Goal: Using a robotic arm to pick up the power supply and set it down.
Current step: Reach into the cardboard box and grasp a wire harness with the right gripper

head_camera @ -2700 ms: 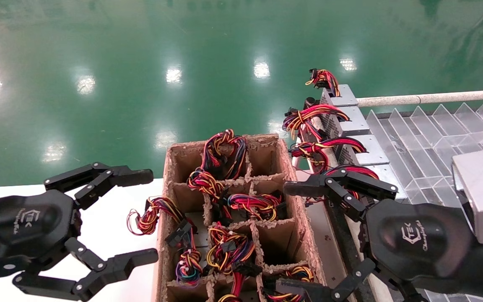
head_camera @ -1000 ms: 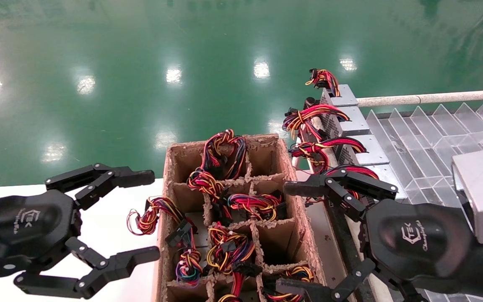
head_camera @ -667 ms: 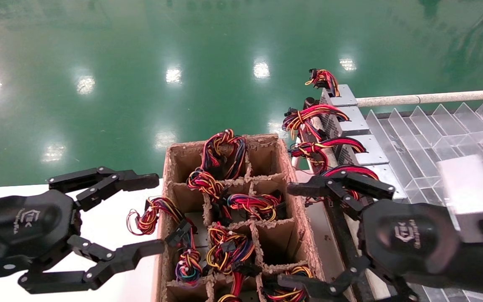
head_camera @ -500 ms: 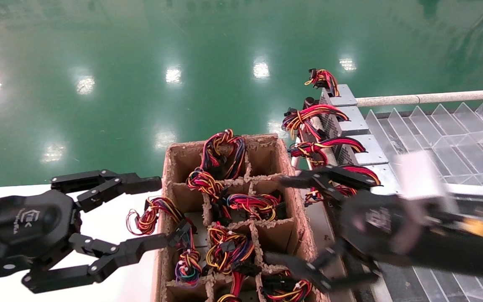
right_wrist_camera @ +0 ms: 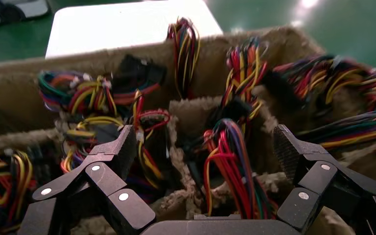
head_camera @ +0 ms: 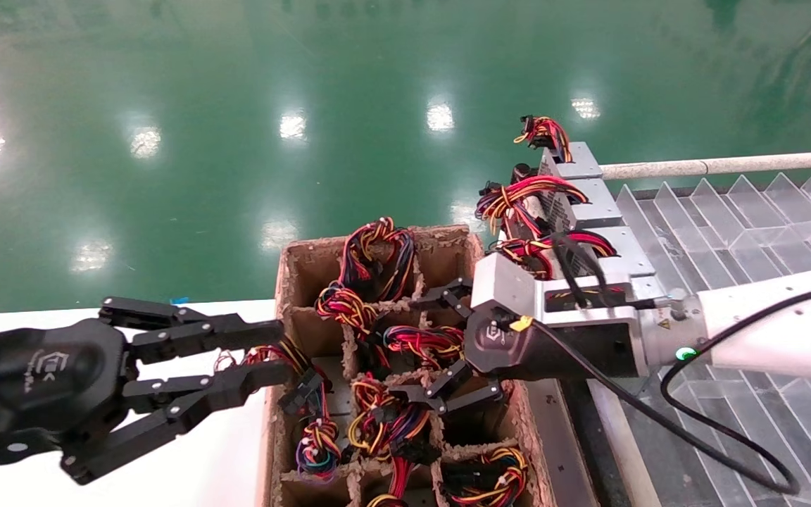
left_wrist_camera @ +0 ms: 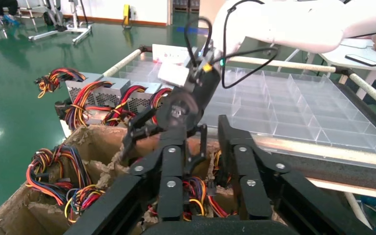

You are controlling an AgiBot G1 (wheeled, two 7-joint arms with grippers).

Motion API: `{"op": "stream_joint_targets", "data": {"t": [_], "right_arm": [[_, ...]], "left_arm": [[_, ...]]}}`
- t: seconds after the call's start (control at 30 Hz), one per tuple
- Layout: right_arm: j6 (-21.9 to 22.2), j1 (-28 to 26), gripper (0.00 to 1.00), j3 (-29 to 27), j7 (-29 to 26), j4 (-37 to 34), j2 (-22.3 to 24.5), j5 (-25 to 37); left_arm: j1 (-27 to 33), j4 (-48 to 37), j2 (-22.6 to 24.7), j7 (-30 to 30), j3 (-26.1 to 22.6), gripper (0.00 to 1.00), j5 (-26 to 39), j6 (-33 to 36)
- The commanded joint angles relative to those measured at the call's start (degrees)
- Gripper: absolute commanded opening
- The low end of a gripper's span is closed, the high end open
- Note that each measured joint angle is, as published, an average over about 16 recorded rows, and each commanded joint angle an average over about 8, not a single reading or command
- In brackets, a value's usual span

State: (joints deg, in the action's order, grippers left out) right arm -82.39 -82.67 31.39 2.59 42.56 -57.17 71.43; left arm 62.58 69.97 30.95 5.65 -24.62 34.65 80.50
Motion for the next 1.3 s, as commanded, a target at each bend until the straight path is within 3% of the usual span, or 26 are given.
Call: {"op": "stream_joint_targets", "data": {"t": [0.03, 0.1, 0.57, 1.1, 1.2, 1.3], "right_arm": [[-0.6, -1.6, 0.09, 1.0, 1.9, -3.9, -1.6, 1.6], [-1.2, -2.4, 0.00, 1.1, 3.8, -6.6, -2.2, 1.7], [-5.3, -6.1, 0.00, 1.0, 13.1, -20.0, -3.5, 1.4], [-7.5, -8.5, 0.00, 1.6, 16.9, -28.4, -4.2, 0.9], [-7.6, -8.7, 0.08, 1.6, 17.1, -29.4, -4.5, 0.4], [-7.8, -8.9, 0.08, 1.5, 16.8, -30.6, -4.9, -0.3]], "left_arm": [[0.0, 0.0, 0.0, 0.0, 0.0, 0.00, 0.0, 0.0], [0.0, 0.0, 0.0, 0.0, 0.0, 0.00, 0.0, 0.0], [0.0, 0.0, 0.0, 0.0, 0.0, 0.00, 0.0, 0.0], [0.0, 0.0, 0.0, 0.0, 0.0, 0.00, 0.0, 0.0], [0.0, 0.0, 0.0, 0.0, 0.0, 0.00, 0.0, 0.0], [0.0, 0.0, 0.0, 0.0, 0.0, 0.00, 0.0, 0.0]]}}
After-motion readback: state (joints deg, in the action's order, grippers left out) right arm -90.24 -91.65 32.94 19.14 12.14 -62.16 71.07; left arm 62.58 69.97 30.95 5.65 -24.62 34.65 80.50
